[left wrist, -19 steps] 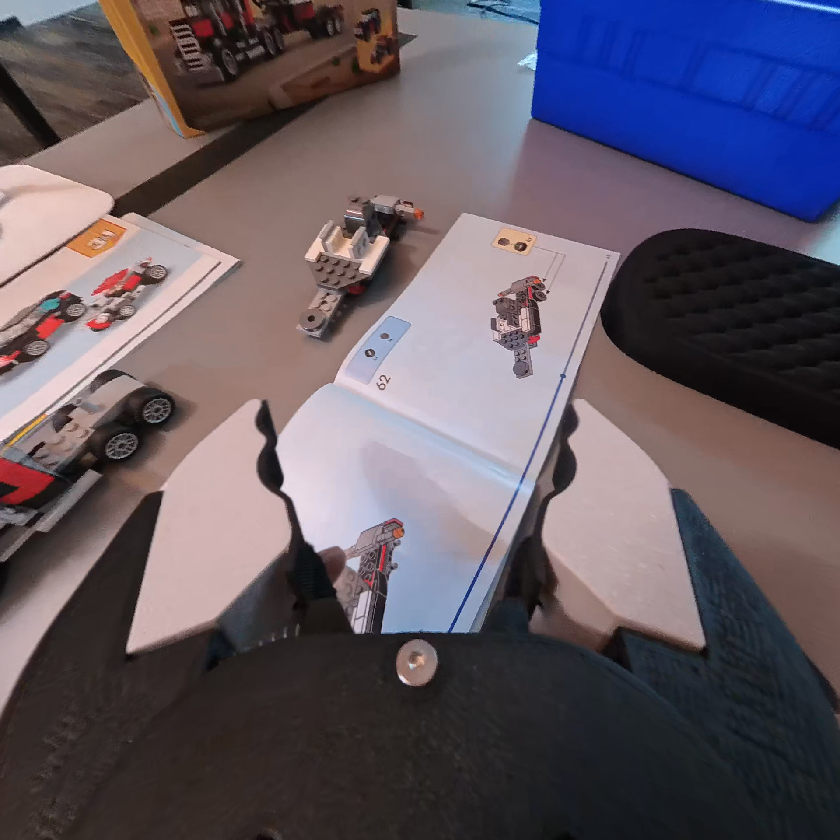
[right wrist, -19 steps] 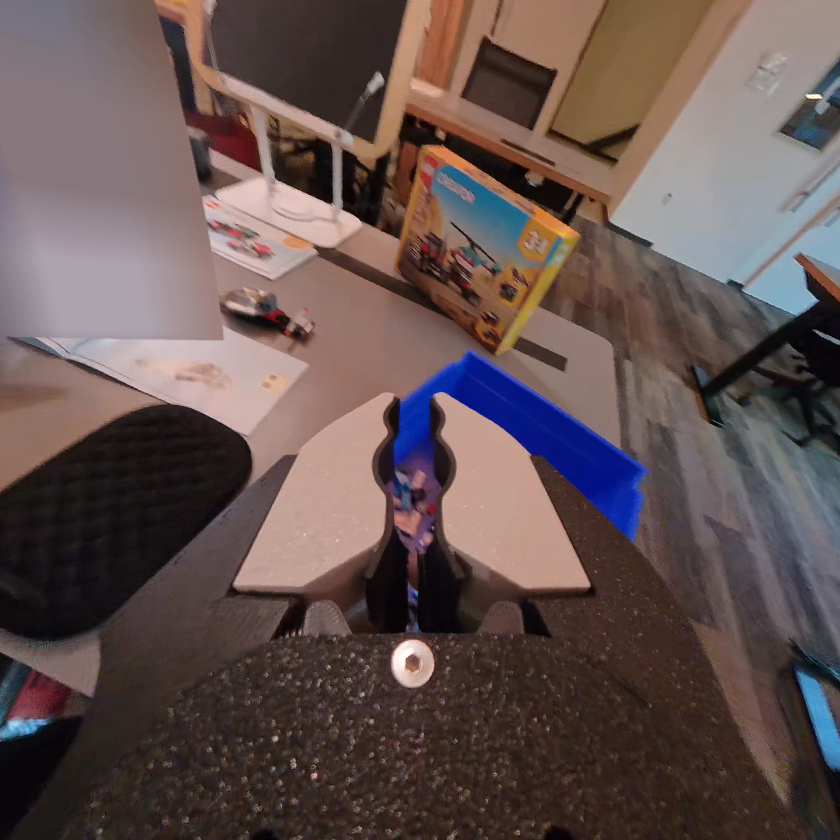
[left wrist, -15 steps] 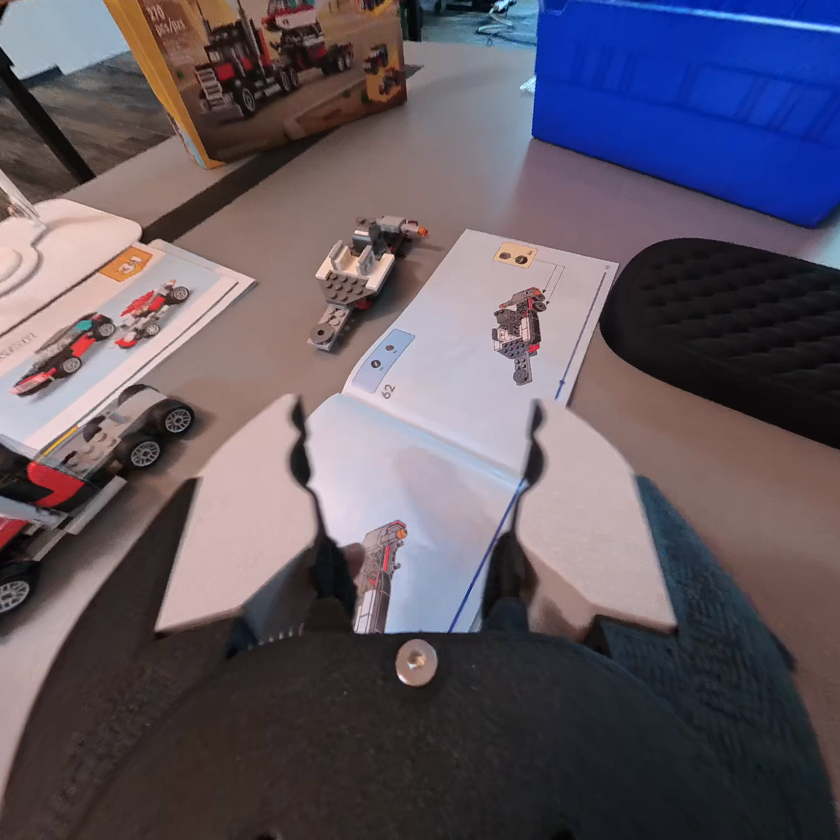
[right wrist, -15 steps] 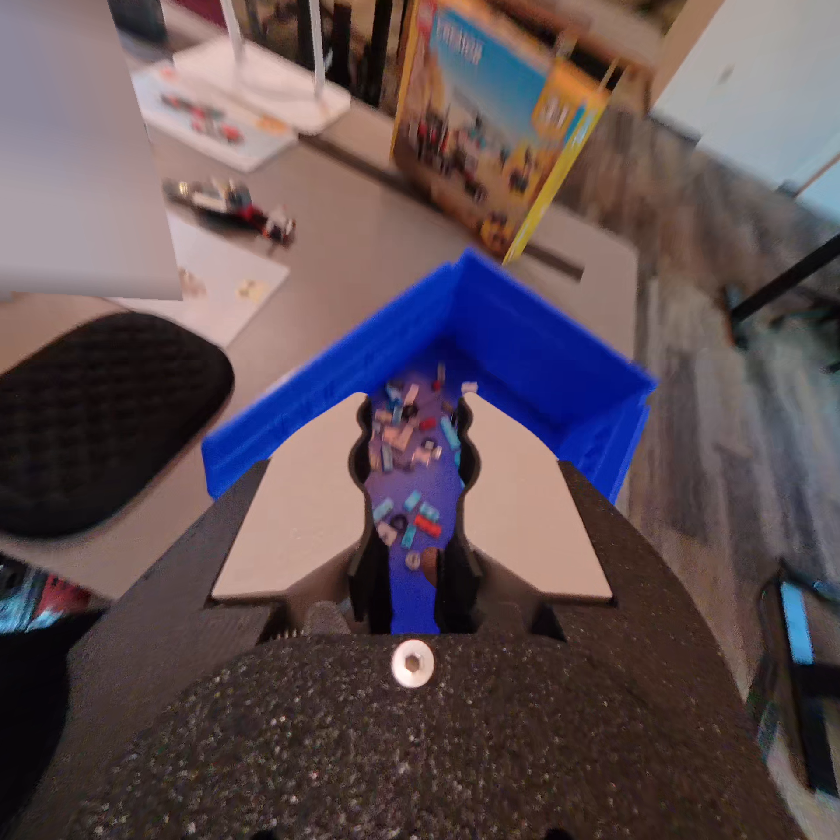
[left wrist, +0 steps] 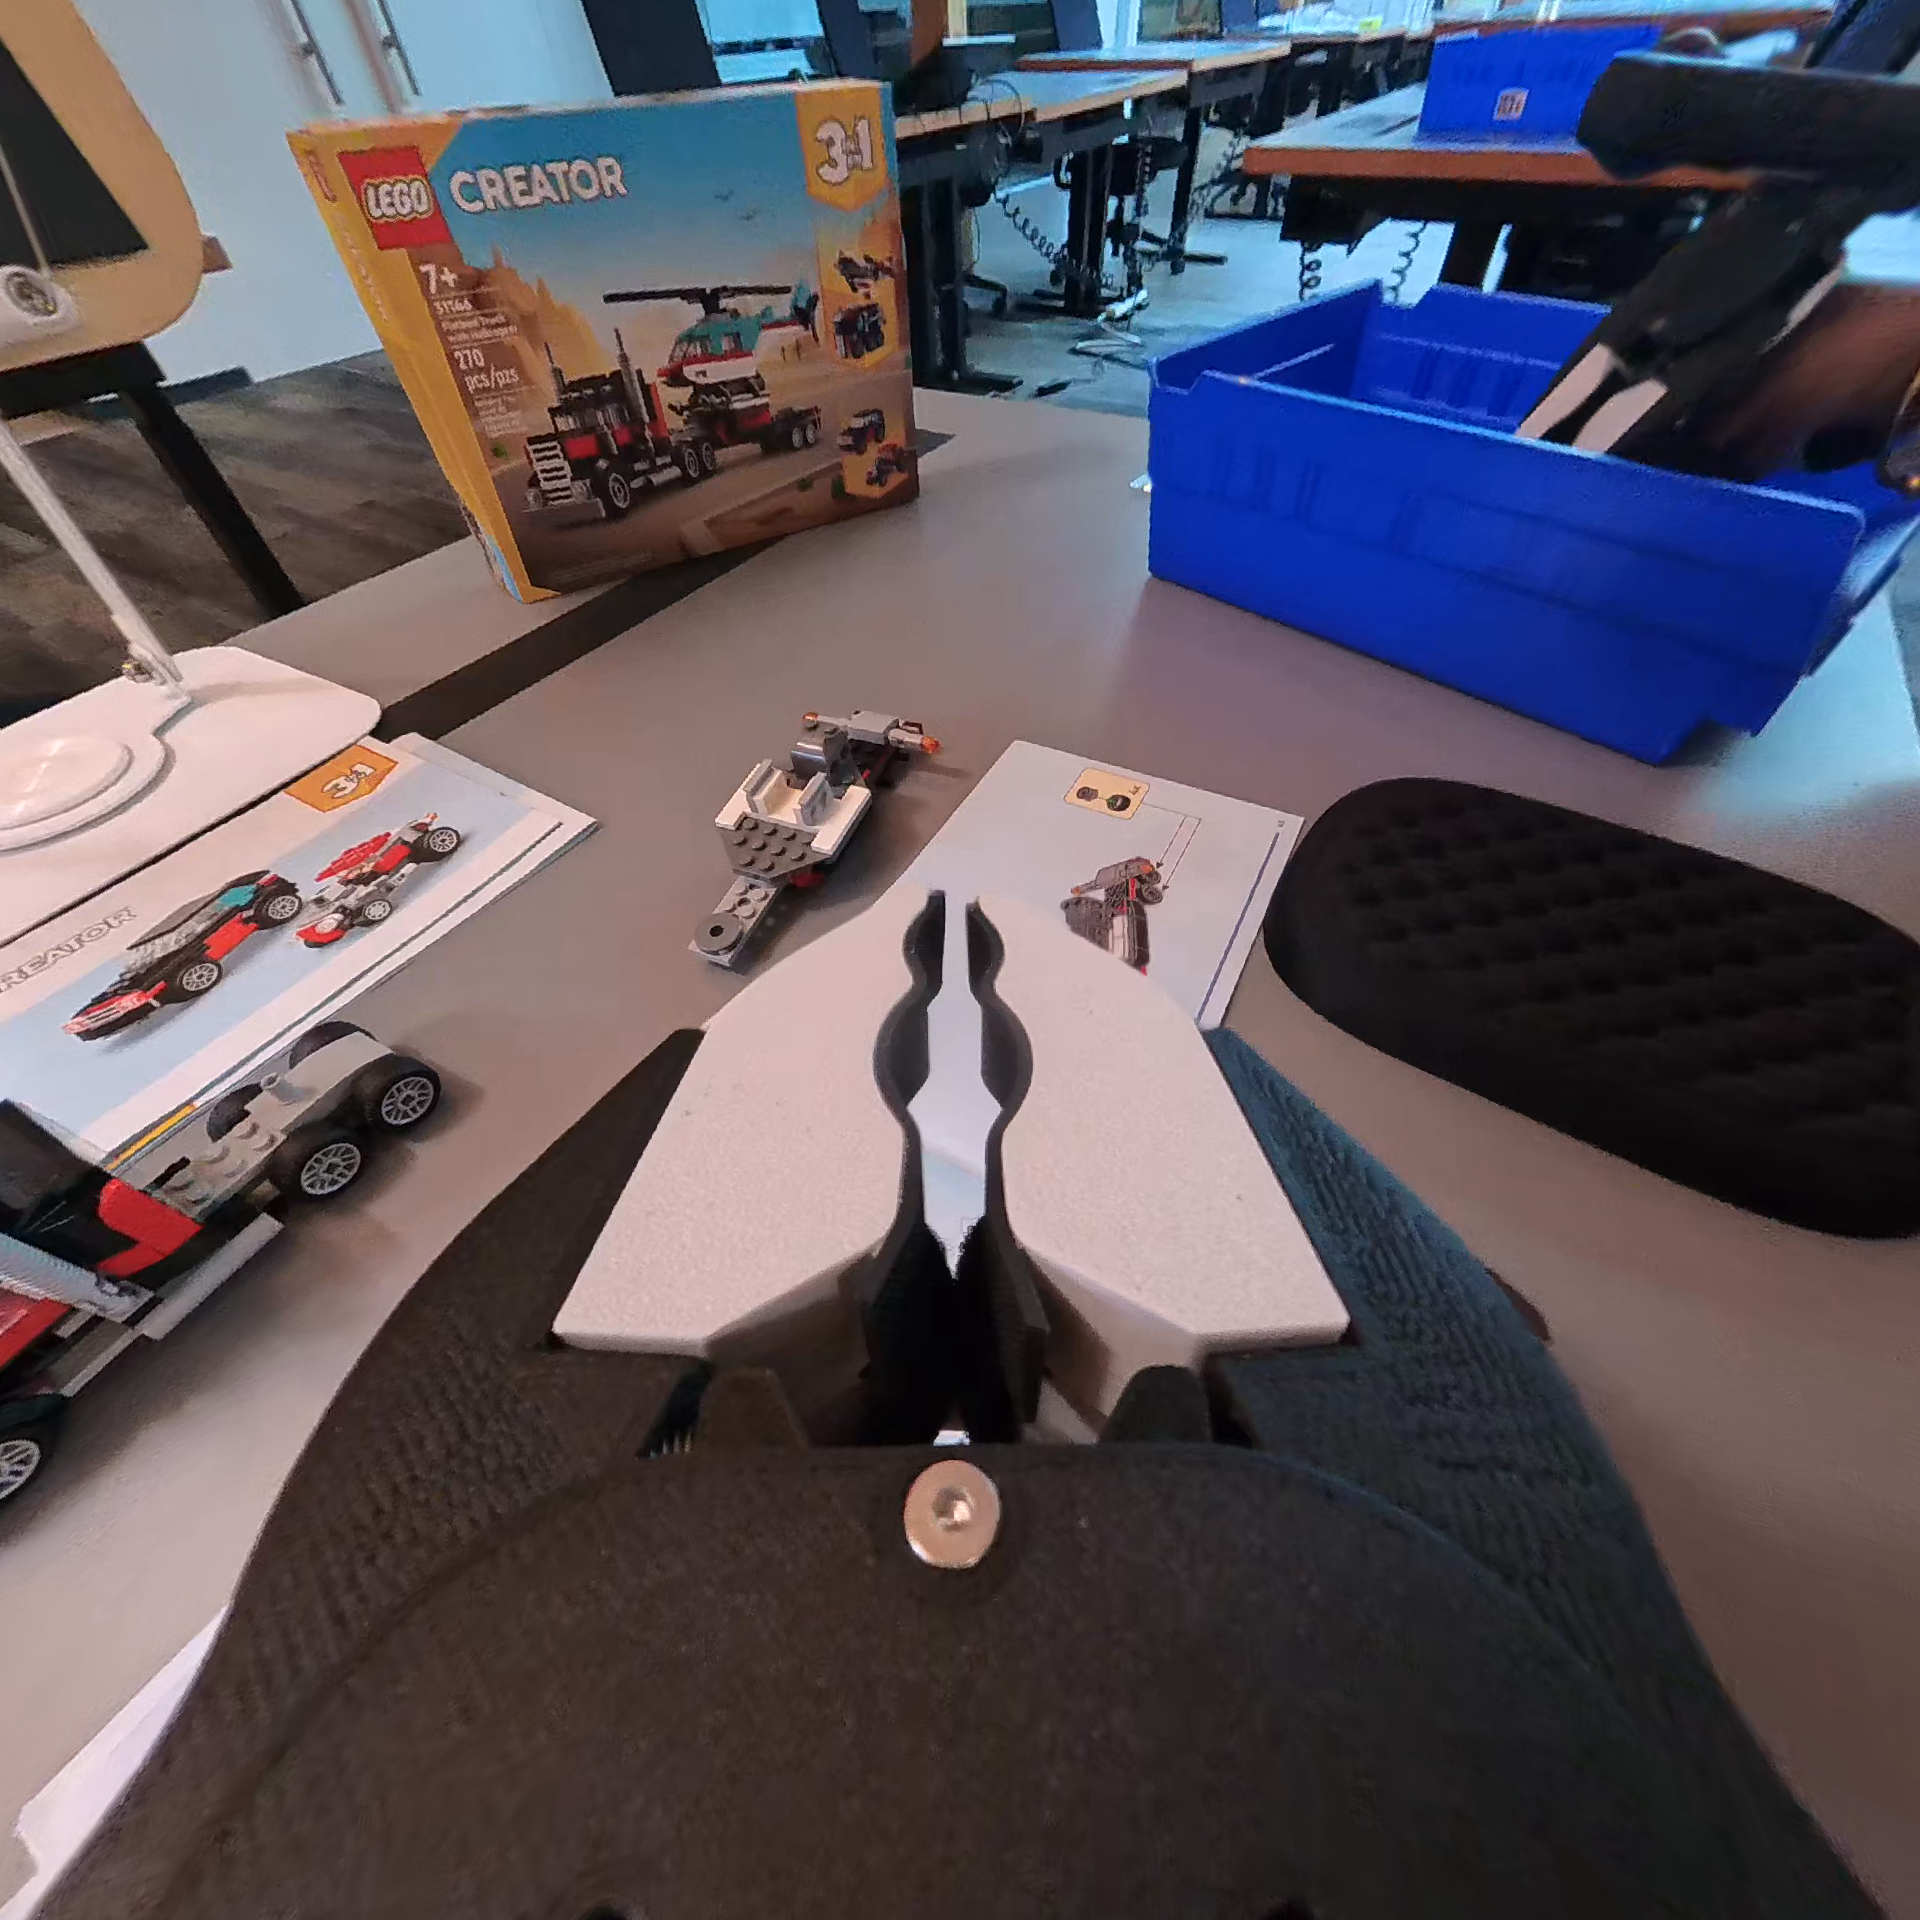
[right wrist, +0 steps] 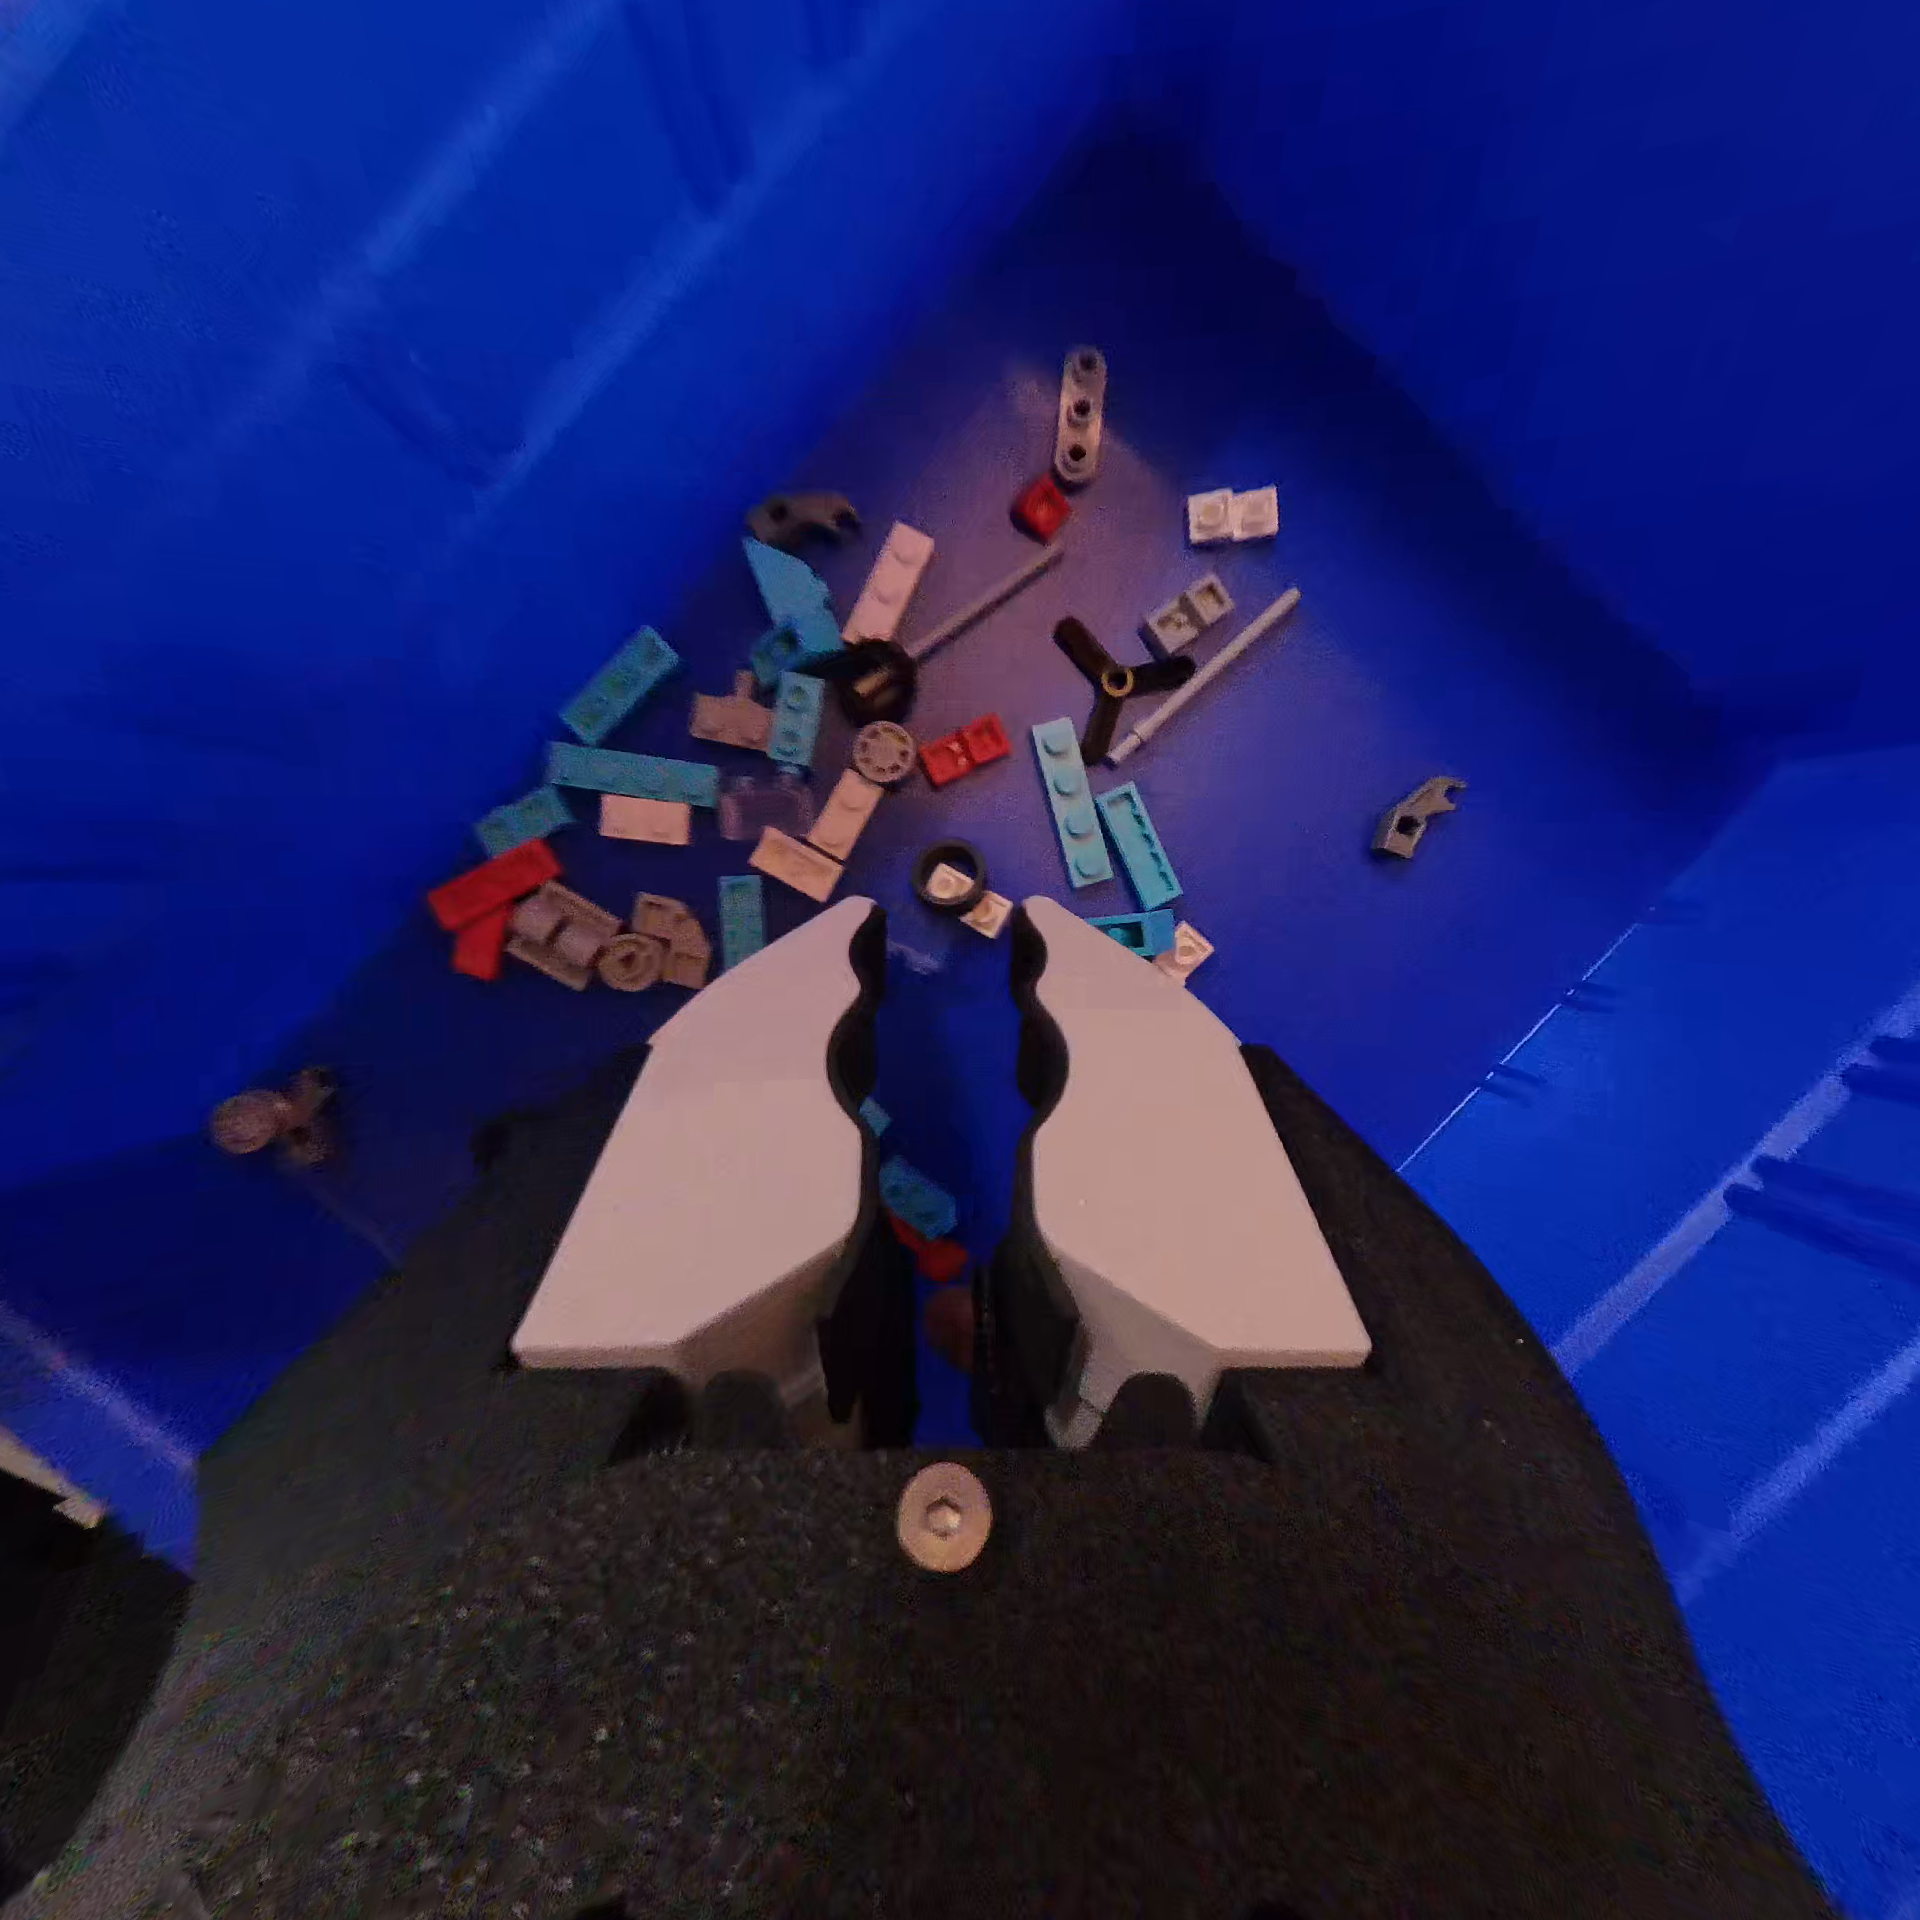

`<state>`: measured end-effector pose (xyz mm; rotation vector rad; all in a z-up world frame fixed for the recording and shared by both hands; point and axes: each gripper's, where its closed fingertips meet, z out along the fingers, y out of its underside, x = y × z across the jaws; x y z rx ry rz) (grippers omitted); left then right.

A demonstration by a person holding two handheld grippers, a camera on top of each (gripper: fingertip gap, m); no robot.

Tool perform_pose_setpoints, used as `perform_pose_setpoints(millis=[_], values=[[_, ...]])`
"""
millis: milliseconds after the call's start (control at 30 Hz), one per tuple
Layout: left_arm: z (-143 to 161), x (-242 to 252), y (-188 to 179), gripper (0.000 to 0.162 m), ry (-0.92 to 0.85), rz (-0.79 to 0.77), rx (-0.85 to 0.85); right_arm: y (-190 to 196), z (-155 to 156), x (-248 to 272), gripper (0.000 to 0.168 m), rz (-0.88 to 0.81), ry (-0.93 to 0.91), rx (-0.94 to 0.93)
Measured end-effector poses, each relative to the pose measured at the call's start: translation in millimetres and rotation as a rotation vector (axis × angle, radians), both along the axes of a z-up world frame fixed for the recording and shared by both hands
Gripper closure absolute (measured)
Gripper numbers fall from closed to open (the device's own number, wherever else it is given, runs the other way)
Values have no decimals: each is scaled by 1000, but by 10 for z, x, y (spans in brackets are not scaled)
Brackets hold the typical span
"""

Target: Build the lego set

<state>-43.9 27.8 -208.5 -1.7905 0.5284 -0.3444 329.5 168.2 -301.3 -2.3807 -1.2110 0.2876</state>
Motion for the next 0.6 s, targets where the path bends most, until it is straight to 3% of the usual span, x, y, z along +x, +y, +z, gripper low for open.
perform_pose_setpoints(millis=[533, 600], values=[[-212, 195, 63, 143, 147, -113, -117, 61, -47, -75, 147, 22, 50, -32], [-219, 212, 35, 142, 157, -125, -118, 46, -50, -117, 156, 35, 80, -51]])
